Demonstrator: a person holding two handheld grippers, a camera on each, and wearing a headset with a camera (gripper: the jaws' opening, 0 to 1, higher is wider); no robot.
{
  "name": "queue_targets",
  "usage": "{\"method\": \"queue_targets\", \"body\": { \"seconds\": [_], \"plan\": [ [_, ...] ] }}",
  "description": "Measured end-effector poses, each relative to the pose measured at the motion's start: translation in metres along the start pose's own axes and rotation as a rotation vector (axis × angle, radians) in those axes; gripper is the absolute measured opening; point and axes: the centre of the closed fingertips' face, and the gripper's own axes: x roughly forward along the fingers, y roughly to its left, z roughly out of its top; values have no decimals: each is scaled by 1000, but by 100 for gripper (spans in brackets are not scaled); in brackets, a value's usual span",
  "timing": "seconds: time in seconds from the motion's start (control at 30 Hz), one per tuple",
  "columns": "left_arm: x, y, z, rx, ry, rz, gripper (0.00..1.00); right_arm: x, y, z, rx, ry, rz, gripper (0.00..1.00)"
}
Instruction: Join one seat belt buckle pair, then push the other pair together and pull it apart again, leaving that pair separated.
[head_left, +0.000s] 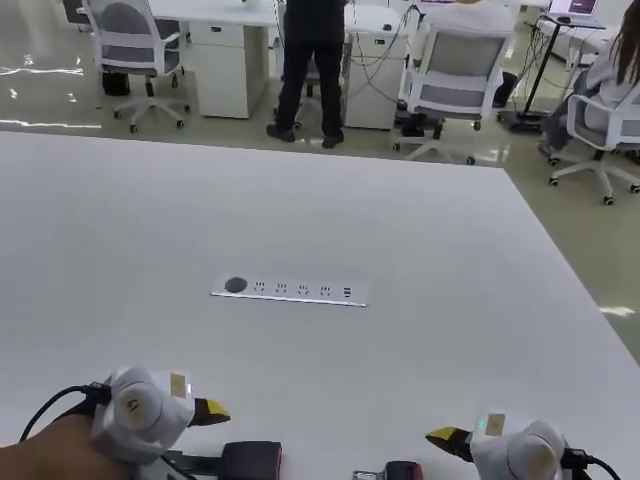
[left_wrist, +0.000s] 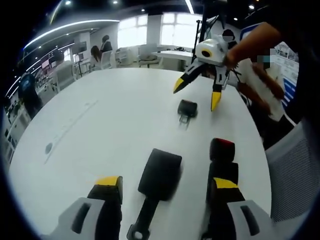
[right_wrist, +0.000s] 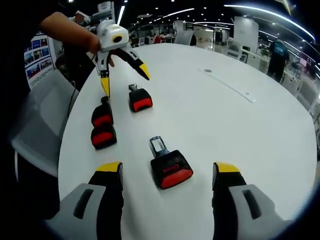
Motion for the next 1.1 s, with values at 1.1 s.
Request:
{"method": "queue_targets", "body": {
  "seconds": [1.1],
  "plan": [
    [27, -2, -8, 119, 53, -59, 40, 22, 7, -20, -97, 103, 119, 48]
  ]
}}
